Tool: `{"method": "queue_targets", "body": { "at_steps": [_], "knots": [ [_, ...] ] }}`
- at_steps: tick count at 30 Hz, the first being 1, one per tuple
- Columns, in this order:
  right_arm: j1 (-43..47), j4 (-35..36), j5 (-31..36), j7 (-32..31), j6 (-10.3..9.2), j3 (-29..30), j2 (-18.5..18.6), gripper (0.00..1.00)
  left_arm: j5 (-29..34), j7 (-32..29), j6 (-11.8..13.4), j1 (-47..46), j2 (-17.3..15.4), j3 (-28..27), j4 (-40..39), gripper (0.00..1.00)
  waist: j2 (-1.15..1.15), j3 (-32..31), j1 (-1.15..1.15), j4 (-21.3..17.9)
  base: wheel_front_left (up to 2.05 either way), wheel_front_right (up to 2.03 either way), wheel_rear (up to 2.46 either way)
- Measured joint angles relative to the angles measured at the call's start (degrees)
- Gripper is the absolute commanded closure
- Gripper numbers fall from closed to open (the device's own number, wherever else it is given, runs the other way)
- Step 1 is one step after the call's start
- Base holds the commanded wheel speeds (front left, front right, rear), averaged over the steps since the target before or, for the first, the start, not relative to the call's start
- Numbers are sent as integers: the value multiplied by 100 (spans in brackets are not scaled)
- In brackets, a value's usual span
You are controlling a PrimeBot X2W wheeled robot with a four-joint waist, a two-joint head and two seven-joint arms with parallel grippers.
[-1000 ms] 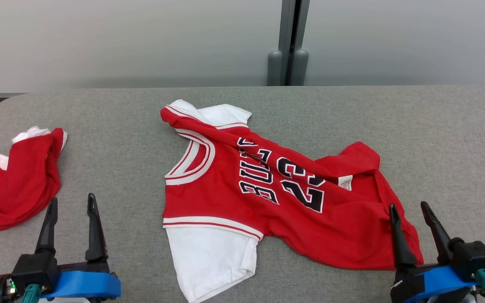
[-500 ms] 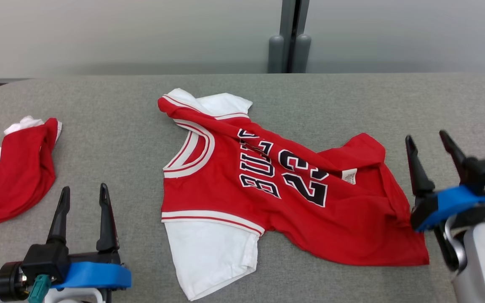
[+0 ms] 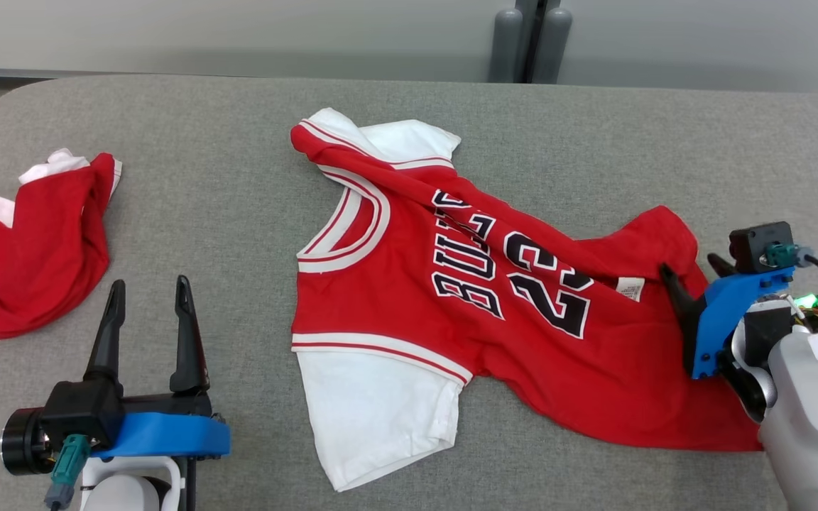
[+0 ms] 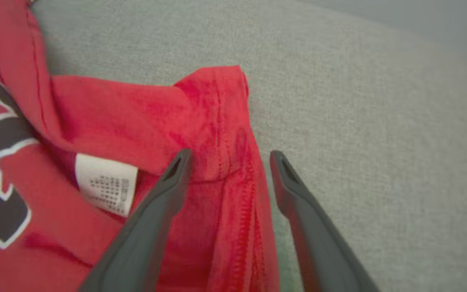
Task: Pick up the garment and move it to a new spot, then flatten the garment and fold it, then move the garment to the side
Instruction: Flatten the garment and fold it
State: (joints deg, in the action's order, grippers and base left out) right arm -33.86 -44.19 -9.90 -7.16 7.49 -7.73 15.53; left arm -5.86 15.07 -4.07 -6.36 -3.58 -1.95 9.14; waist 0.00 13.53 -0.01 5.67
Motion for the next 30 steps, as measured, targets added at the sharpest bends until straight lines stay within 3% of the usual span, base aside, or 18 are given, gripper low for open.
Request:
{"method": "queue_targets", "body": {
  "at_steps": [6, 7, 8, 9, 15, 26, 27, 28, 30],
  "knots": [
    [-188, -557, -491, -521, -1, -380, 43, 0, 36, 0, -35, -14, 23, -80, 13, 0, 0, 50, 1, 19, 0, 0, 0],
    [-237, -602, -575, -617, -1, -489, 66, 12, 41, 0, -37, -36, 27, -89, 24, 0, 0, 50, 1, 16, 0, 0, 0],
    [-268, -621, -671, -648, -1, -566, 91, 73, 41, 0, -45, -61, 30, -94, 34, 0, 0, 49, 1, 13, 0, 0, 0],
    [-276, -620, -772, -644, -1, -631, 104, 100, 42, 0, -48, -82, 31, -96, 37, 0, 0, 49, 2, 10, 0, 0, 0],
    [-500, -651, -1027, -468, 2, -932, 281, 100, 69, 0, -62, -108, 42, -94, 60, 0, 0, 45, 1, 6, 0, 0, 0],
    [-1483, -1405, -711, 498, 1, -603, 567, 100, 82, 0, -129, -193, 57, -86, 91, 0, 0, 88, 1, 148, 0, 0, 0],
    [-1510, -1463, -649, 605, 0, -627, 550, 85, 82, 0, -130, -193, 56, -89, 98, 0, 0, 90, 1, 155, 0, 0, 0],
    [-1518, -1518, -671, 706, 0, -634, 481, 2, 82, 0, -131, -194, 57, -92, 104, 0, 0, 89, 1, 155, 0, 0, 0],
    [-1513, -1641, -699, 907, 1, -668, 346, 0, 82, 0, -135, -194, 60, -107, 113, 0, 0, 75, 0, 143, 0, 0, 0]
  ]
}}
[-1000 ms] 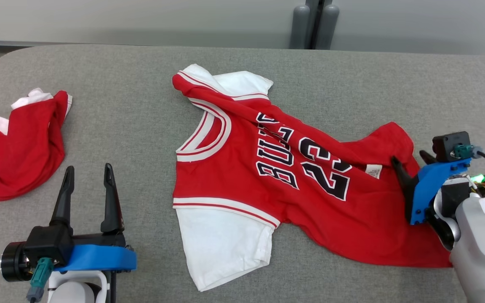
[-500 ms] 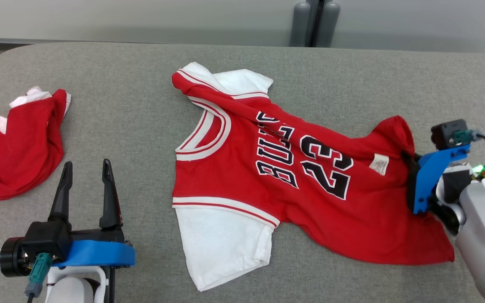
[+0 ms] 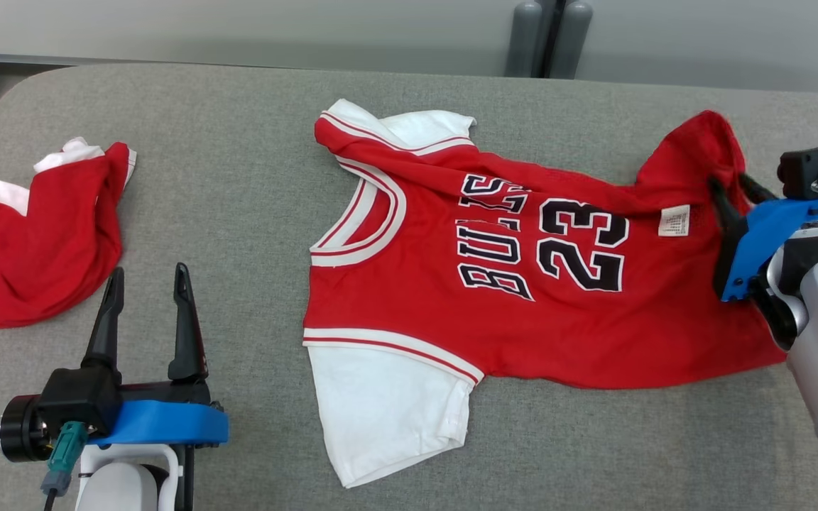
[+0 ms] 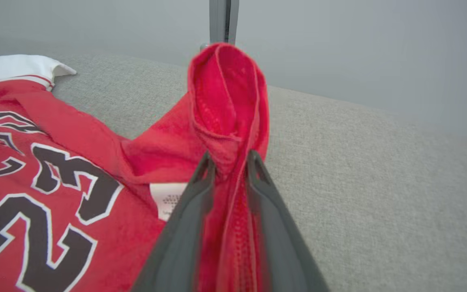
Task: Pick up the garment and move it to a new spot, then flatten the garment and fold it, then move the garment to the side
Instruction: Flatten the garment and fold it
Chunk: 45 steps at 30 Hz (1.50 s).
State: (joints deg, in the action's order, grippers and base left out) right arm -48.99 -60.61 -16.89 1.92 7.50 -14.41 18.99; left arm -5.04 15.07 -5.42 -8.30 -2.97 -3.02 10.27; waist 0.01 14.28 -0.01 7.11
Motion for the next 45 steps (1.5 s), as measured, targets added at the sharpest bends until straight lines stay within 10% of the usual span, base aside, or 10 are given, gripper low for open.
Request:
{"method": "queue_targets", "body": {
  "at_steps": [11, 29, 45],
  "knots": [
    [394, 121, -98, 1289, -1, 521, -1, 0, 57, 0, 18, 207, 0, -145, 16, 0, 0, -335, 0, -276, 0, 0, 0],
    [3701, 4738, 695, 1313, -1, 1505, -1169, 0, 210, 0, -18, 506, -26, -359, 122, 0, -1, -772, 2, -727, 0, 0, 0],
    [4893, 5327, 972, 1313, -1, 1622, -1549, 0, 300, 0, -49, 610, -42, -259, 380, 0, -1, -966, 1, -678, 0, 0, 0]
  ]
}}
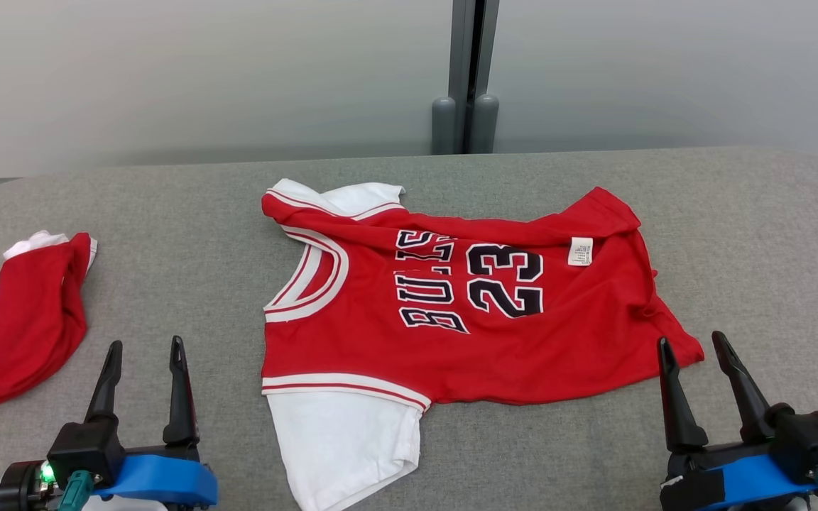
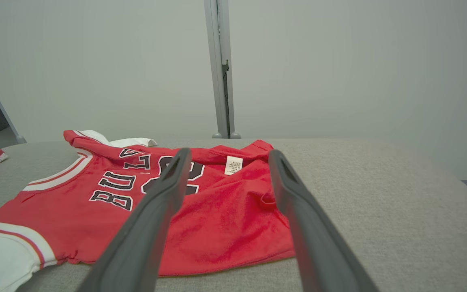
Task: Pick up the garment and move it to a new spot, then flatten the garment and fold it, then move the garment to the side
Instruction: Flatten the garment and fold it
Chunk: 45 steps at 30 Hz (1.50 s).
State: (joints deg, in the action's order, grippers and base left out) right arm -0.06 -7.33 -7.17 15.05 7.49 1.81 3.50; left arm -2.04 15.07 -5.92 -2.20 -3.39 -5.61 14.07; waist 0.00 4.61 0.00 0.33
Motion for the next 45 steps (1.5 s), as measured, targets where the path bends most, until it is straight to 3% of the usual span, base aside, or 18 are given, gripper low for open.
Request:
{"method": "queue_targets", "body": {
  "at_steps": [20, 35, 45],
  "knots": [
    [7, -287, 52, 0, 0, 31, -49, 0, -33, 0, -21, 17, -66, 55, 241, 0, 0, -120, 0, 29, 0, 0, 0],
    [-356, -1469, 115, 0, 0, 650, 57, 0, -269, 1, -118, 99, 27, 1223, 1340, 0, 0, -29, -1, 60, 0, 0, 0],
    [-595, -1836, 140, 0, 0, 676, 41, 0, -554, -45, -129, 42, 44, 1951, 2173, 0, 0, 125, -1, 57, 0, 0, 0]
  ]
}}
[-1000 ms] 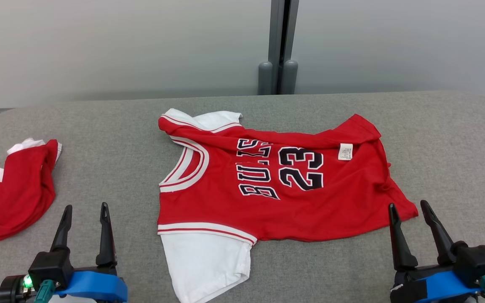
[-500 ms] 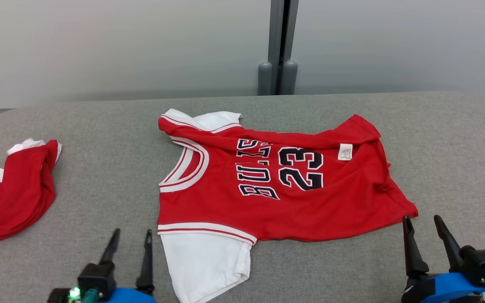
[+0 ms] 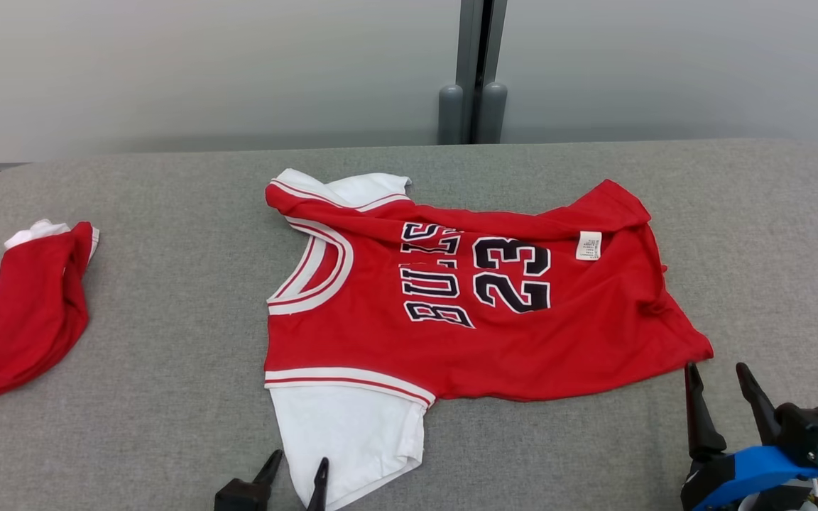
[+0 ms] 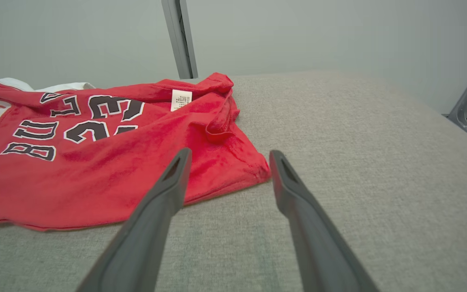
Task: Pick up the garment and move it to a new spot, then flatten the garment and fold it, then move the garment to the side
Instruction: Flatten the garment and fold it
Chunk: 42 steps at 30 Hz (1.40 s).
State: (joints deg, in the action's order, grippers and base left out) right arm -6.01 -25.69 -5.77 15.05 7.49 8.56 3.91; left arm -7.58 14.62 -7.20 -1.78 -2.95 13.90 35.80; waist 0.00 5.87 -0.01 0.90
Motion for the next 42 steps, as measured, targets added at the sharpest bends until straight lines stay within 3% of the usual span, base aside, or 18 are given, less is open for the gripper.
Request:
{"method": "queue_targets", "body": {
  "at_steps": [7, 14, 20, 21, 22, 25, 26, 42],
  "knots": [
    [-105, -124, -1, 0, 0, -8, 1, 0, -166, -129, 3, -171, -1, 188, 316, 0, -1, 55, 0, -20, 0, 0, 0],
    [-182, -286, -44, 0, 0, -23, 4, 0, -969, -277, 4, -309, -34, 798, 316, 0, 0, 74, 1, -1, 0, 0, 0],
    [-556, -809, -32, 0, 0, 54, 233, 0, -1189, -304, 2, -522, -16, 1171, 353, 0, 0, 117, 1, -3, 0, 0, 0],
    [-632, -899, -31, 0, 0, 71, 265, 0, -1215, -287, 1, -556, -16, 1198, 368, 13, 0, 127, 0, -1, 0, 0, 0],
    [-724, -1027, -24, 1, 0, 81, 302, 0, -1236, -263, 1, -579, -10, 1212, 381, 51, 0, 137, 0, 1, 0, 0, 0],
    [-973, -1410, -23, 1, 0, 120, 424, 0, -1269, -207, 0, -658, -11, 1235, 427, 73, 0, 163, 0, 20, 0, 0, 0],
    [-1050, -1559, -9, 0, 0, 121, 459, 0, -1295, -190, 0, -670, -5, 1243, 427, 100, 0, 175, 0, 31, 0, 0, 0],
    [-2051, -3471, -522, 4, 0, -201, 690, 0, -1312, -31, -19, -776, -14, 1333, 210, 100, 0, 408, 0, 294, 0, 0, 0]
  ]
}}
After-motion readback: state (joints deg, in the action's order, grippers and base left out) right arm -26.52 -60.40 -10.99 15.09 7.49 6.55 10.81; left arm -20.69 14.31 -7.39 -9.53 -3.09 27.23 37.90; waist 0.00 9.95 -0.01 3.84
